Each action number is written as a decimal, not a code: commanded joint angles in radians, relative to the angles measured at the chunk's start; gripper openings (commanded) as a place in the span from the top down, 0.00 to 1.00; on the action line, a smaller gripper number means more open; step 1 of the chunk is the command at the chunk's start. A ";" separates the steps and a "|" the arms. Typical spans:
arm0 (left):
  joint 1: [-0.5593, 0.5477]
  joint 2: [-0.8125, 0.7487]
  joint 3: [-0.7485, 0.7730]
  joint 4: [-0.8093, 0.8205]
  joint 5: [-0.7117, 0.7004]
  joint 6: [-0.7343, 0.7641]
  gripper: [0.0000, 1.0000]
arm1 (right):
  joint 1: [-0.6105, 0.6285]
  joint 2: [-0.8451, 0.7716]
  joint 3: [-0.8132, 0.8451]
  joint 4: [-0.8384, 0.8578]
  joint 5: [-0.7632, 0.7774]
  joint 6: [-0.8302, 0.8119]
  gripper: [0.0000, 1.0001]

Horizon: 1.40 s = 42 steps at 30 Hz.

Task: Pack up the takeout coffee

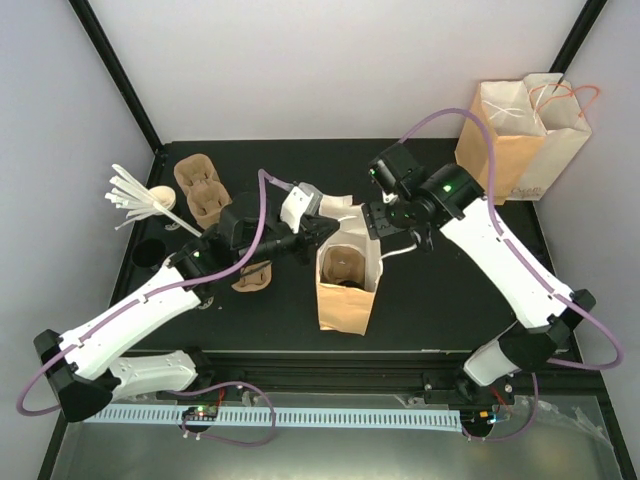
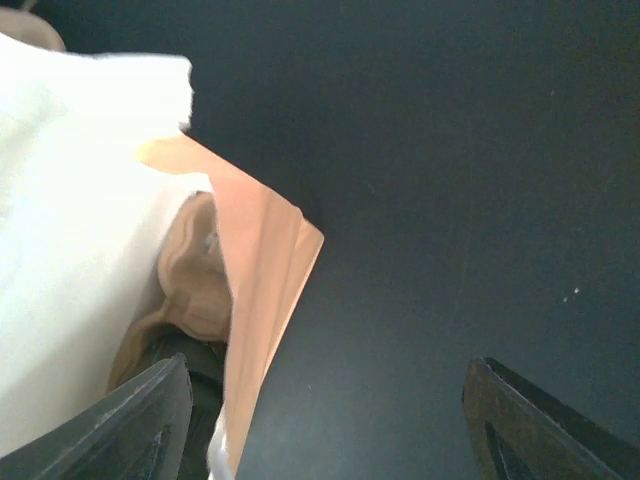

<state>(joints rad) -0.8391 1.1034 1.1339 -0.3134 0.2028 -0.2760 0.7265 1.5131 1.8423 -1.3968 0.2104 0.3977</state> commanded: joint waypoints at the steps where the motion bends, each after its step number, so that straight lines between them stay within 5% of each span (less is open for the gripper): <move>1: 0.003 -0.028 -0.007 0.032 0.010 -0.019 0.92 | -0.004 0.018 -0.043 0.000 -0.025 -0.035 0.24; 5: 0.003 -0.045 -0.013 0.026 -0.001 -0.018 0.91 | -0.004 0.021 -0.055 0.040 -0.064 -0.043 0.27; 8: 0.003 -0.063 -0.015 0.018 -0.011 -0.018 0.80 | -0.005 0.031 -0.052 0.057 -0.058 -0.043 0.42; 13: 0.004 -0.101 0.032 -0.081 -0.067 -0.023 0.39 | -0.005 0.079 -0.006 0.068 -0.019 -0.039 0.87; 15: 0.005 -0.129 0.088 -0.176 -0.166 -0.022 0.27 | -0.011 0.103 0.026 0.065 0.009 -0.033 0.94; 21: 0.014 -0.248 0.143 -0.332 -0.370 -0.024 0.08 | -0.101 0.190 0.194 0.060 0.000 -0.051 0.94; 31: 0.114 -0.268 0.067 -0.492 -0.418 -0.073 0.05 | -0.290 0.389 0.394 0.080 -0.042 -0.077 0.94; 42: 0.270 -0.253 0.084 -0.777 -0.428 -0.123 0.05 | -0.383 0.417 0.464 0.050 0.002 -0.128 0.51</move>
<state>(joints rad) -0.5968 0.8642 1.1999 -0.9344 -0.2035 -0.3531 0.3401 1.9747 2.2932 -1.3300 0.1810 0.3077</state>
